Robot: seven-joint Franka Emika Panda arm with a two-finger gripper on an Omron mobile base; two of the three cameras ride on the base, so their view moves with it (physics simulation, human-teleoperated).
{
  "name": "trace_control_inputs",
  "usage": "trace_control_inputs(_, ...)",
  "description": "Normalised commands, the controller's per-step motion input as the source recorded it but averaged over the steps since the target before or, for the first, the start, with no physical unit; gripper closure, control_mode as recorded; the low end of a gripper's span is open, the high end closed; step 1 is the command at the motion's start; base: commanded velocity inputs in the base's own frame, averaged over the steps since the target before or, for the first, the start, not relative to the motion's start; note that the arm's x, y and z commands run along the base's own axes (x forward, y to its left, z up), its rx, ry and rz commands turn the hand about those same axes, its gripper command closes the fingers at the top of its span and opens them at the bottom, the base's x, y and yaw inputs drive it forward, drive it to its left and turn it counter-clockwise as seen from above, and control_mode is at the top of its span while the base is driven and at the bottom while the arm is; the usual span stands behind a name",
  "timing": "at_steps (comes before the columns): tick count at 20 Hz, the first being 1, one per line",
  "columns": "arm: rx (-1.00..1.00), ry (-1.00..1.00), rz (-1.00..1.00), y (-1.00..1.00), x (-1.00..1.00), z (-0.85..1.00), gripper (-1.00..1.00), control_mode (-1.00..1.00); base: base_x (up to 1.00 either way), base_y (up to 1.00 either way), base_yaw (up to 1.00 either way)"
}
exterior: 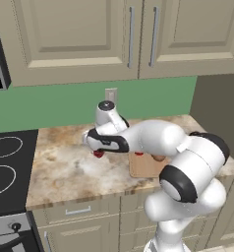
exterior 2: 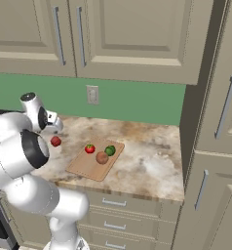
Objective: Place the avocado, onion, tomato, and bell pepper on the cutting board.
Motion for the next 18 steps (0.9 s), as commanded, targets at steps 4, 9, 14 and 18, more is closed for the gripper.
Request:
trace_control_inputs(4,0.00,0.01,0.00,0.00,0.15,0.00,-1.00,-1.00,0.00,0.00,0.00)
trace_control_inputs(9,0.00,0.01,0.00,0.00,0.13,-0.03,-1.00,-1.00,0.00,0.00,0.00)
trace_control_inputs(14,0.00,0.01,0.00,0.02,0.10,-0.09,-1.00,-1.00,0.00,0.00,0.00)
trace_control_inputs(18,0.01,0.01,0.00,0.02,0.07,-0.09,-1.00,-1.00,0.00,0.00,0.00)
